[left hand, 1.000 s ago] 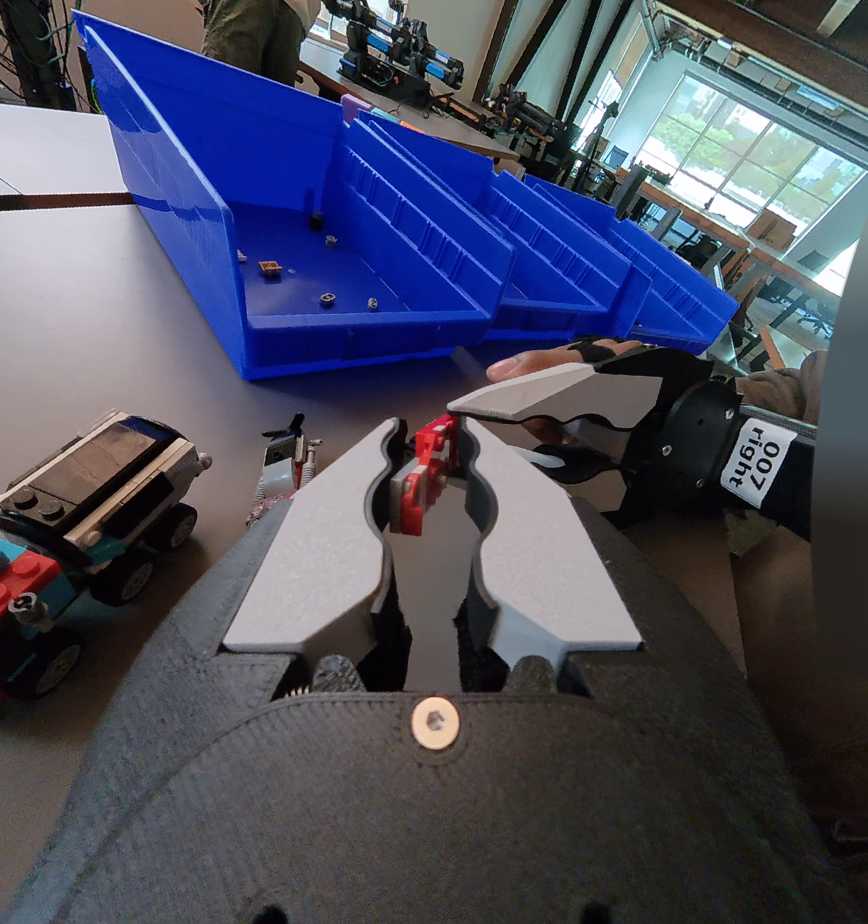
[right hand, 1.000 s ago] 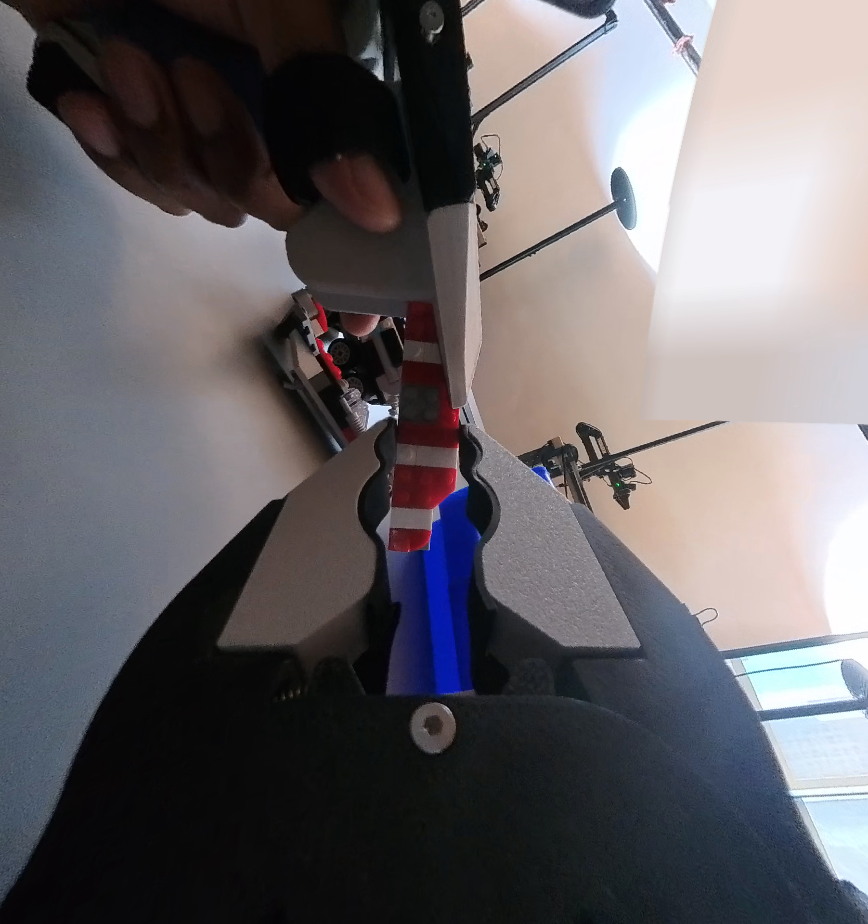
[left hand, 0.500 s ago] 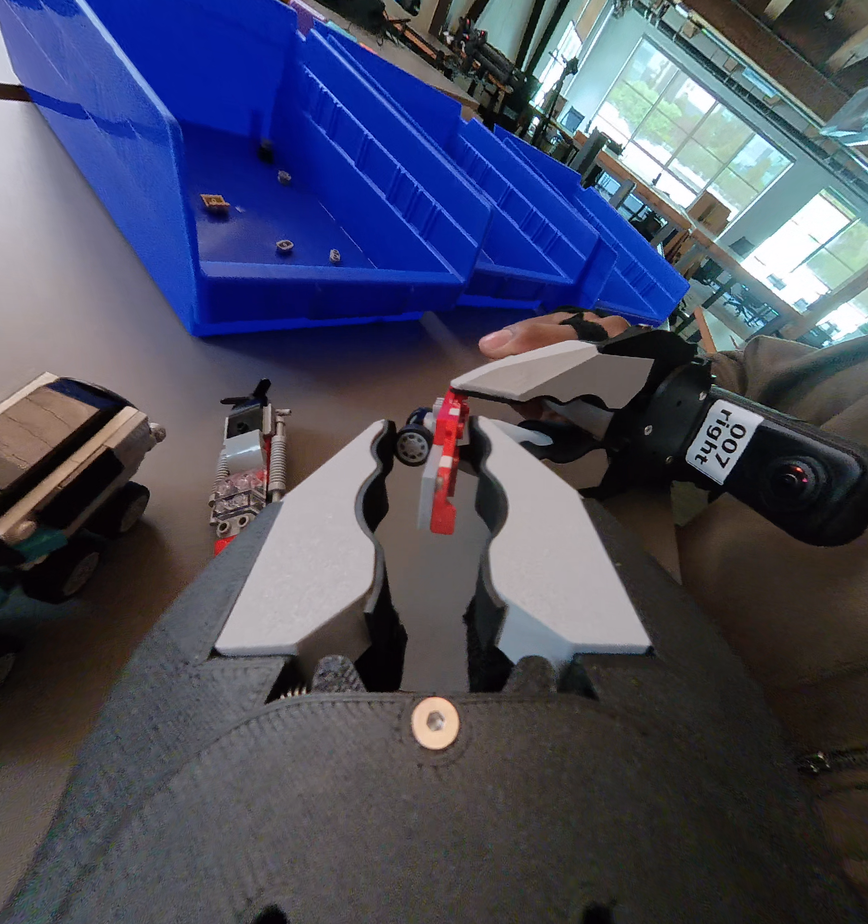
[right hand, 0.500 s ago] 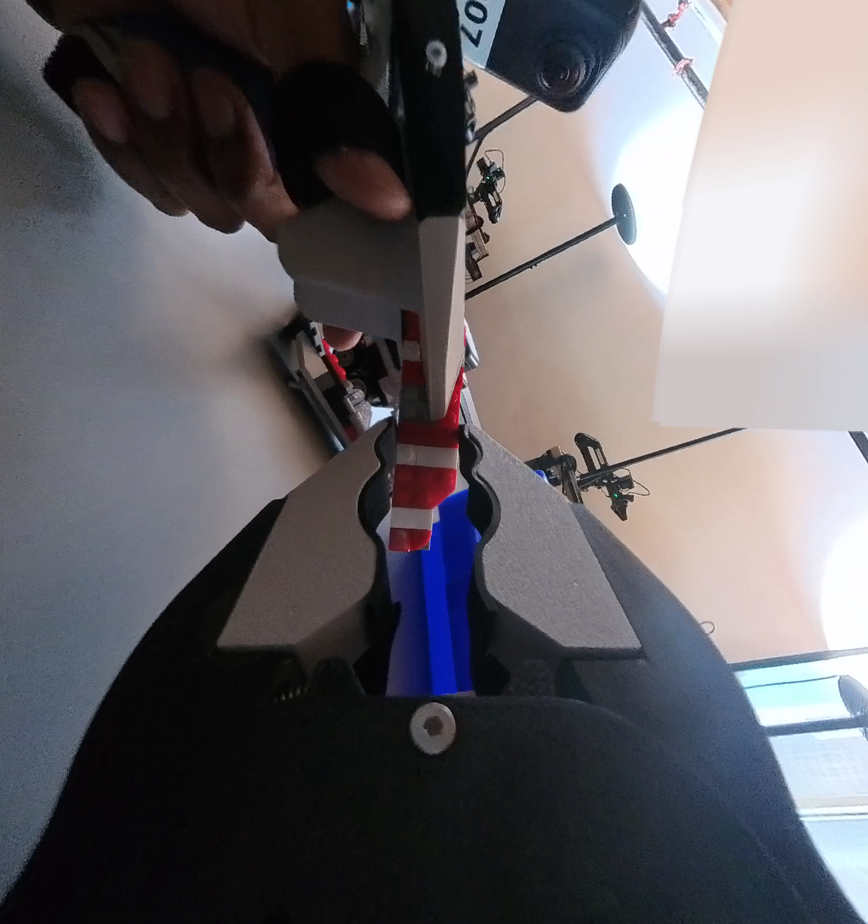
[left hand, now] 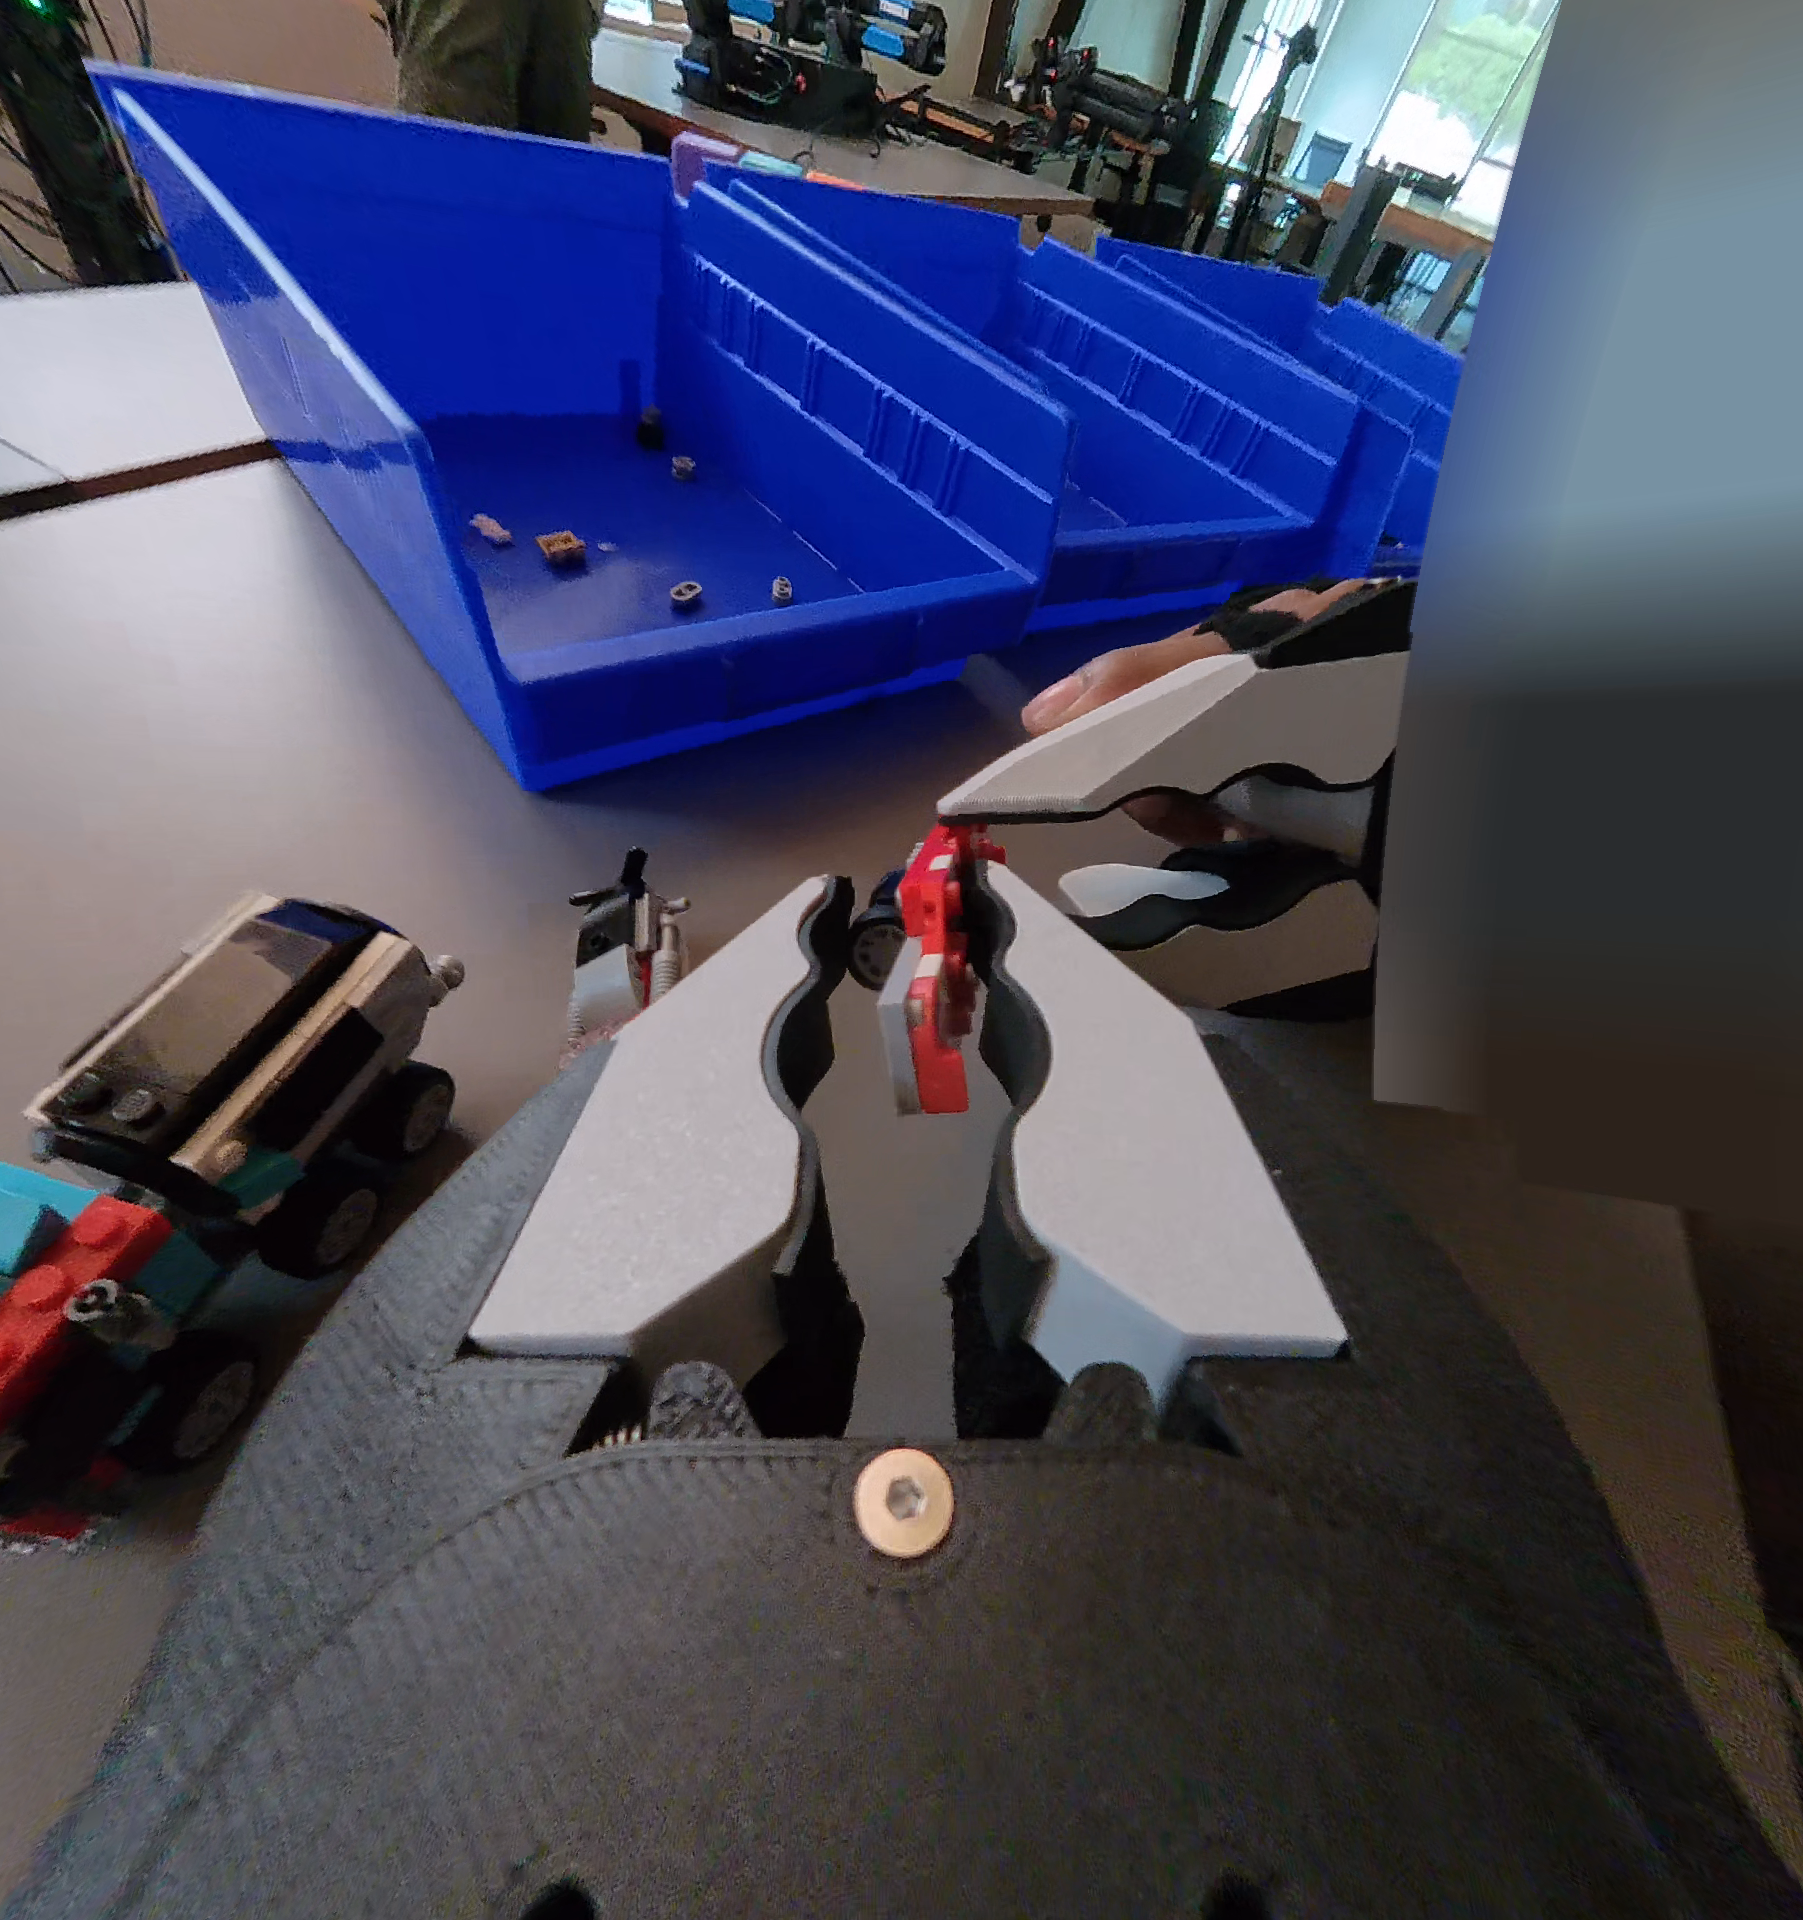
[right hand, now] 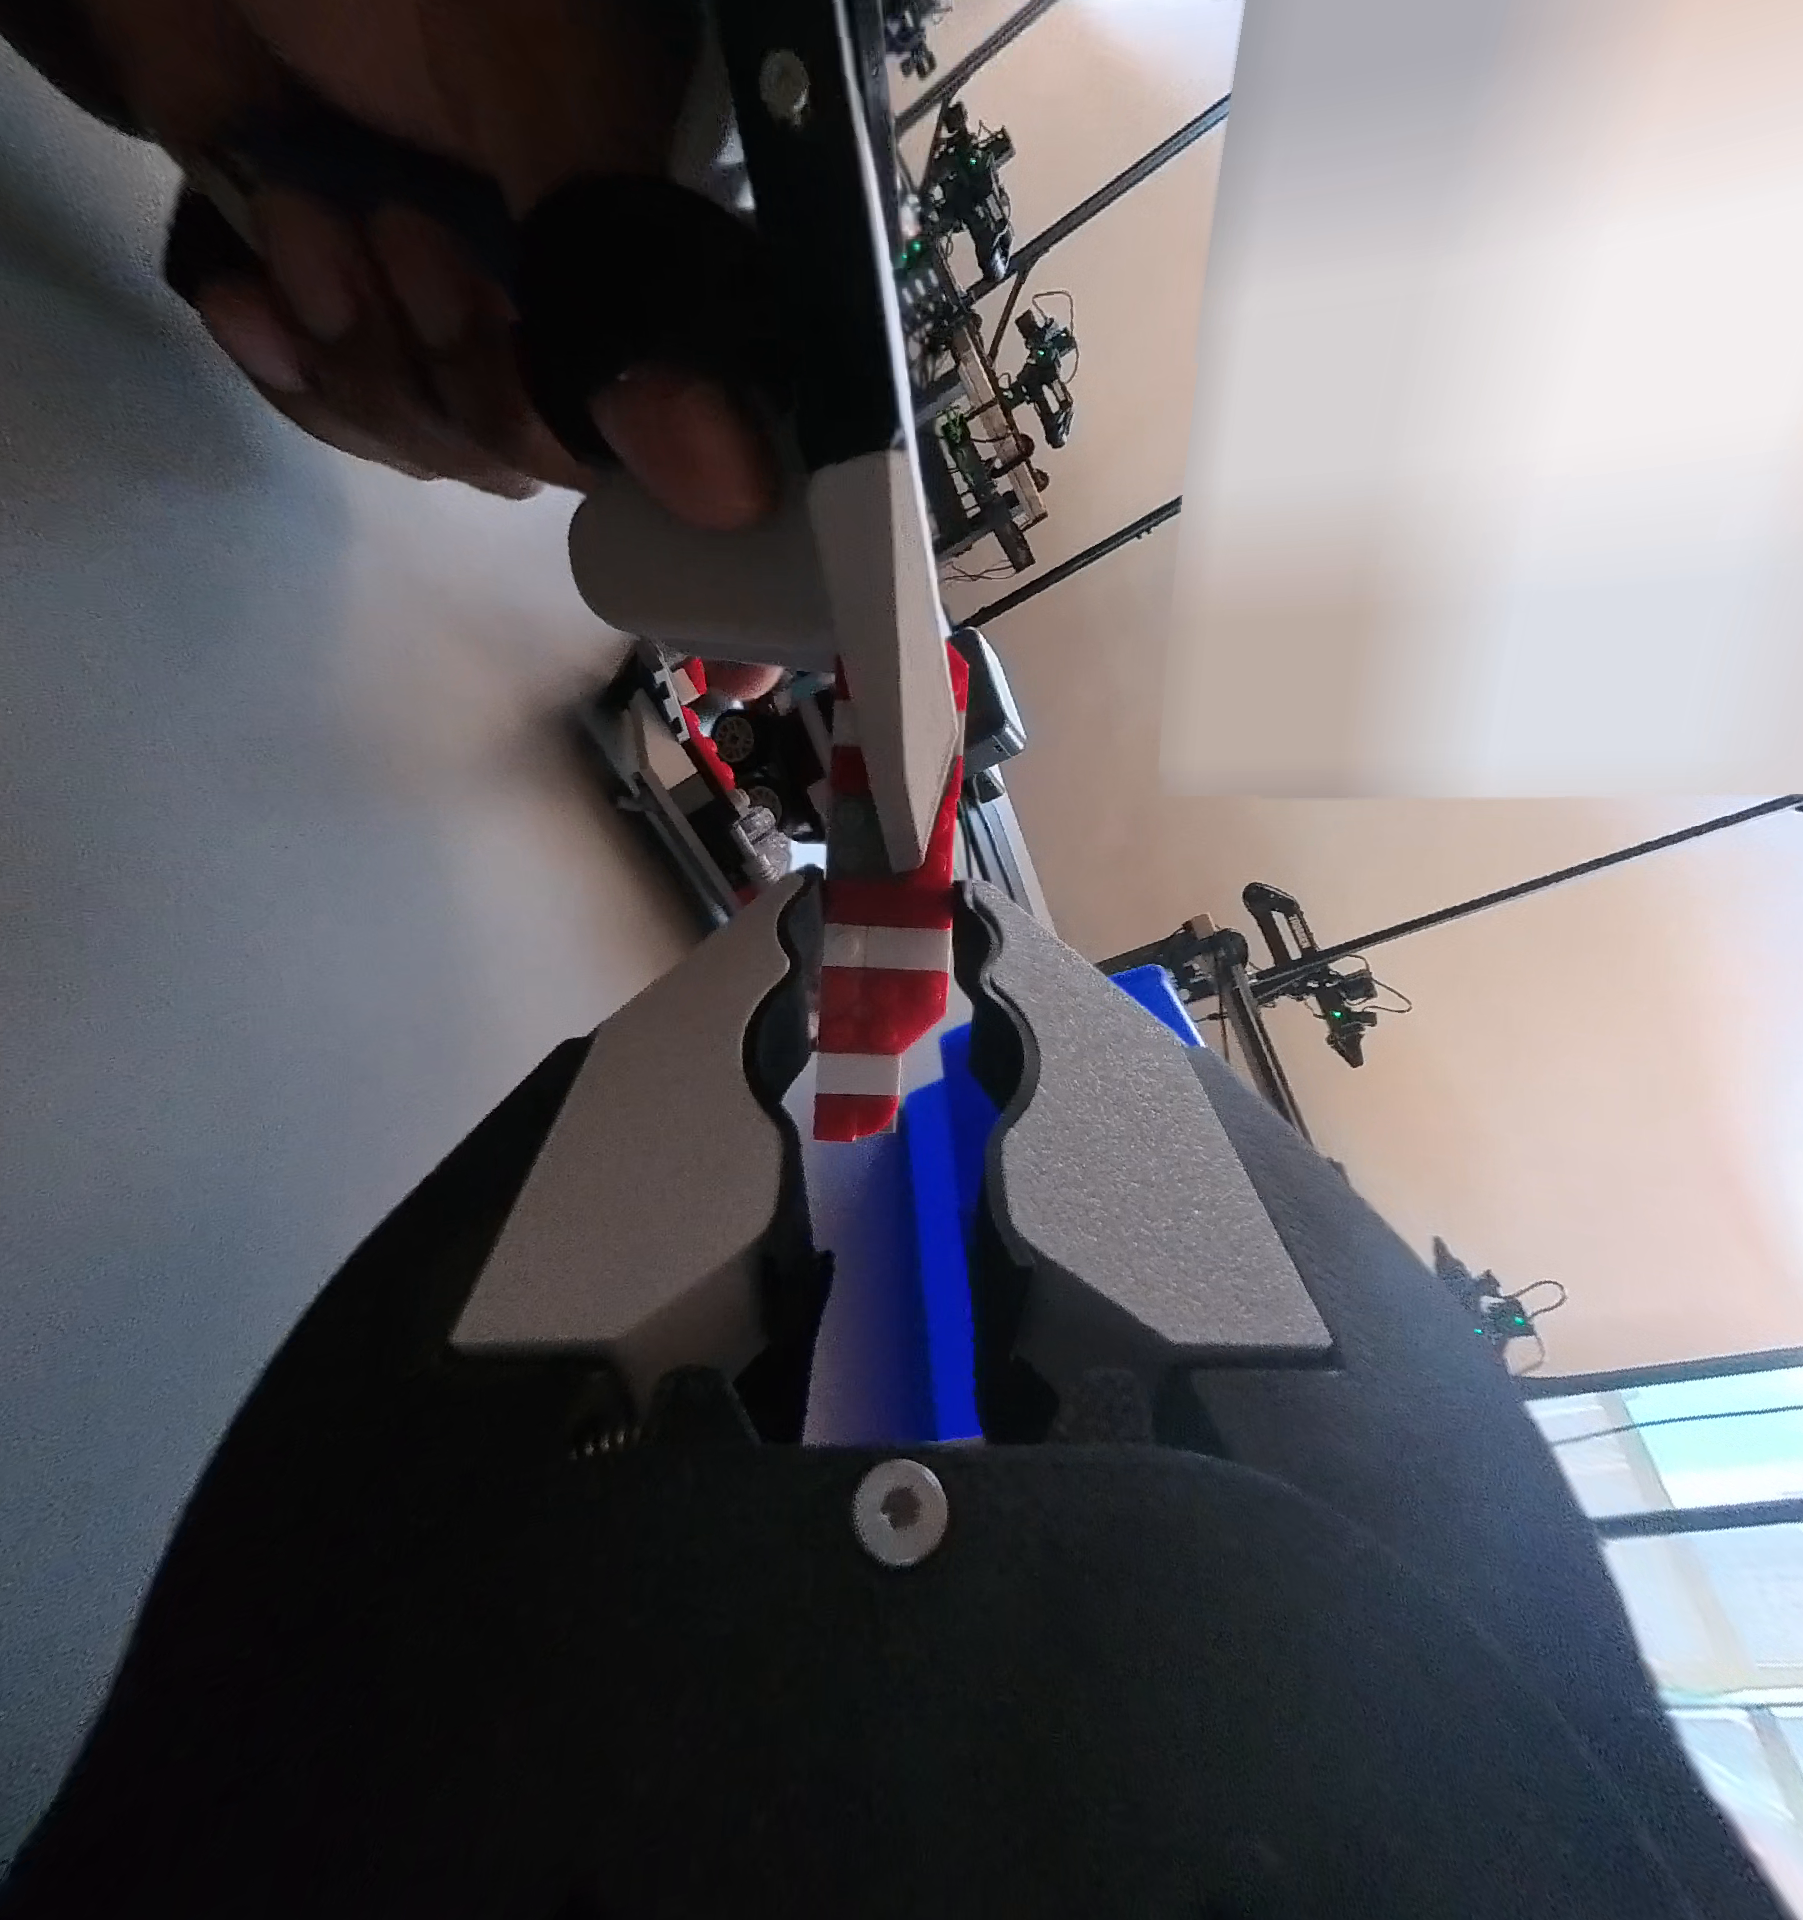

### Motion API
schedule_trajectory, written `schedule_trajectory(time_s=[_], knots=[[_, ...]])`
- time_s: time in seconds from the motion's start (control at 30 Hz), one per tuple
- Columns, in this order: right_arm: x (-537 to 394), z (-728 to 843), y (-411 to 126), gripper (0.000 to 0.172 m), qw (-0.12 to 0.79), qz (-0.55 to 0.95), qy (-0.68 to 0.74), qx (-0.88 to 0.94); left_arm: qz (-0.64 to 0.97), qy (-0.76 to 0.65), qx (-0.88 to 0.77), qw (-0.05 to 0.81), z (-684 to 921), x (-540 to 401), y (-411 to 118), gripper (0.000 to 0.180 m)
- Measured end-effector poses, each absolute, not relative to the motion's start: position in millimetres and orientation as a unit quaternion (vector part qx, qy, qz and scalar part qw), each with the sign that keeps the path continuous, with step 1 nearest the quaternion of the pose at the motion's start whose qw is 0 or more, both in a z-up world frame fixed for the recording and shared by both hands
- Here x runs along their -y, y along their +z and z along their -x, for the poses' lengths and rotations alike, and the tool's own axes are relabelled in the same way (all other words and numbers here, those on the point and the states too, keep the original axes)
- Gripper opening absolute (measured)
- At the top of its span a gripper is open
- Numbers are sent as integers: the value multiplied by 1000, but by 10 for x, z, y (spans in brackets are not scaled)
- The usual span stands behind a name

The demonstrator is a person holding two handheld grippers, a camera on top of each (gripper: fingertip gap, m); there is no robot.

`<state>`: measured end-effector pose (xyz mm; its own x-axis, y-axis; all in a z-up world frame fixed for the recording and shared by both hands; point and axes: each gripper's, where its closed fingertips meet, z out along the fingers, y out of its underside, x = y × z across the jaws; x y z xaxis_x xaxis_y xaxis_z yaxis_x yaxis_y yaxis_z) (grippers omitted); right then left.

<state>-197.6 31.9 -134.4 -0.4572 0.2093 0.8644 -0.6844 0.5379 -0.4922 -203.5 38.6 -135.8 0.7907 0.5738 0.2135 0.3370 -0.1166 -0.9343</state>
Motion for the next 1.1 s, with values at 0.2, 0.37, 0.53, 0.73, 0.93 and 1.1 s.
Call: schedule_trajectory(time_s=[0.2, 0.37, 0.53, 0.73, 0.93, 1.1], knots=[[-316, 1975, -1342, 24, 486, -158, 459, 727, 744, 122, 290, 590, 2017, -402, -1315, 12], [-313, 1974, -1365, 24, 470, -154, 464, 735, 747, 107, 293, 587, 2018, -398, -1343, 12], [-314, 1973, -1371, 25, 453, -148, 475, 740, 762, 138, 269, 572, 2016, -397, -1349, 13], [-319, 1973, -1374, 25, 447, -148, 478, 741, 773, 171, 245, 560, 2014, -398, -1348, 13], [-326, 1965, -1384, 25, 432, -150, 485, 746, 779, 180, 231, 555, 2008, -401, -1356, 13], [-336, 1957, -1391, 25, 415, -151, 492, 750, 781, 181, 224, 554, 2001, -407, -1362, 14]])
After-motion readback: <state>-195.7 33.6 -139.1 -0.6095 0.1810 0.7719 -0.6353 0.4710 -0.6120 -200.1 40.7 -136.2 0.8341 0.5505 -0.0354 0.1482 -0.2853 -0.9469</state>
